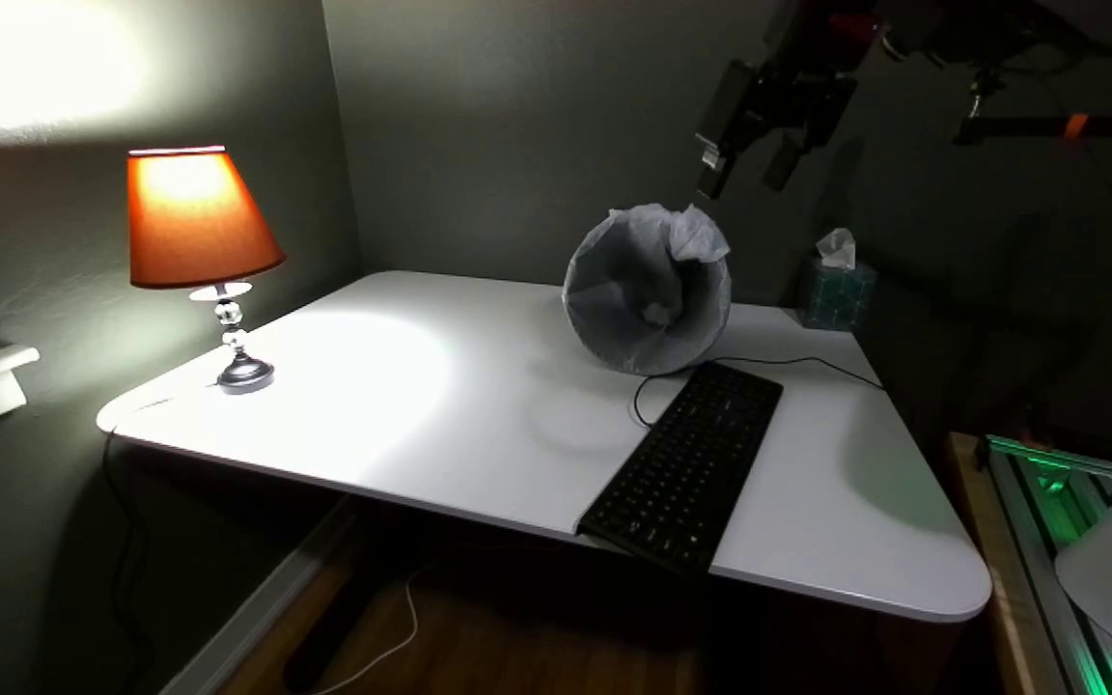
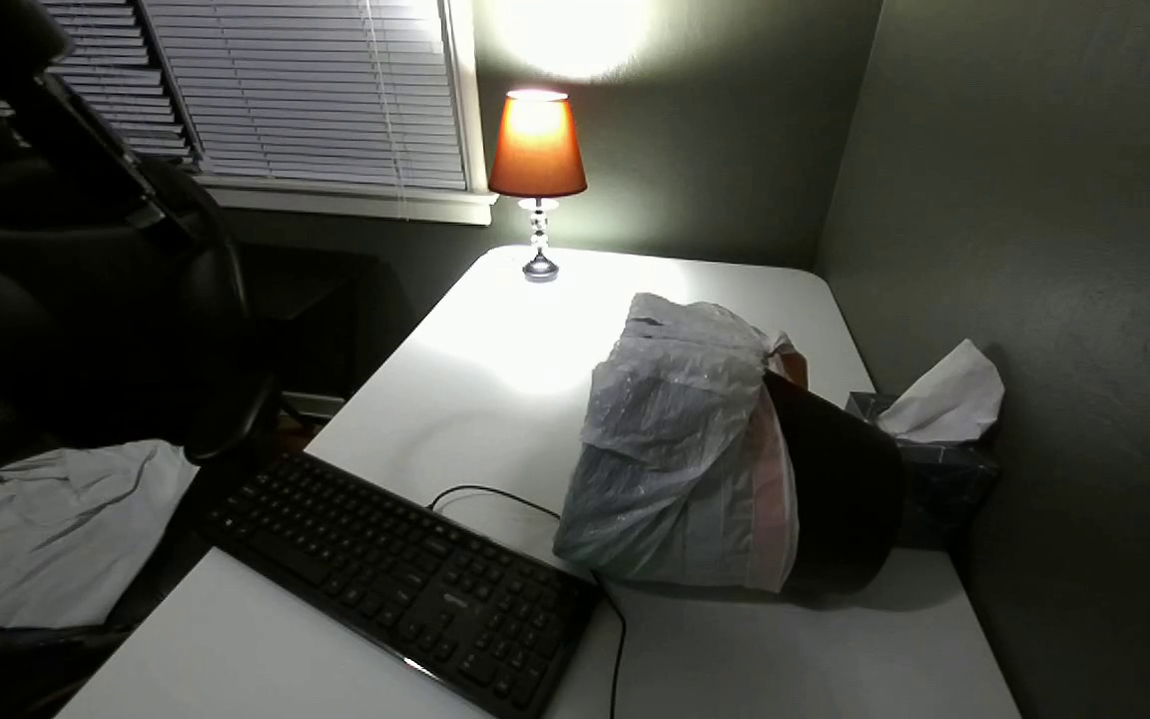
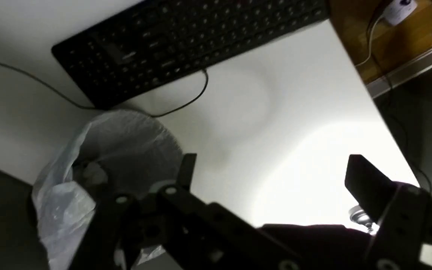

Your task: Put the black bucket in an upright position

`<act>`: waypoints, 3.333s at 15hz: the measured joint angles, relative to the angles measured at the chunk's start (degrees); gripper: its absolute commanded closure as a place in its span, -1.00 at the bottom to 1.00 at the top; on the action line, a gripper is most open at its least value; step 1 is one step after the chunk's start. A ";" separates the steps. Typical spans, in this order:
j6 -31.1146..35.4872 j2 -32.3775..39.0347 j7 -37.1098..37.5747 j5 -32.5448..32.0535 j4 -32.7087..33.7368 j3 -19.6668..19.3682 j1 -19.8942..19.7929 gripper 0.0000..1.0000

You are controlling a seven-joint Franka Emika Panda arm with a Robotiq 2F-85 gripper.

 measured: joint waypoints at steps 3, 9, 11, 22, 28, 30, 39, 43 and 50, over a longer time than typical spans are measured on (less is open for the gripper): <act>0.15 0.64 -1.40 -7.88 0.94 -0.13 -4.72 -1.00; -4.53 4.46 -2.77 -20.85 2.77 -0.12 -10.63 -1.00; -4.55 5.41 -2.92 -21.54 3.20 -0.19 -10.83 -1.00; -4.51 6.08 -0.19 -41.96 4.10 -0.61 -14.86 -1.00; -4.51 13.24 10.40 -62.19 5.72 -3.45 -15.04 -1.00; -4.51 16.60 14.23 -66.61 6.80 -5.84 -13.50 -1.00; -4.52 29.53 25.72 -74.58 12.95 -16.78 -6.26 -1.00; -4.52 33.95 28.87 -75.05 14.74 -18.17 -4.11 -1.00; -4.50 39.81 34.70 -76.71 17.07 -19.08 -2.20 -1.00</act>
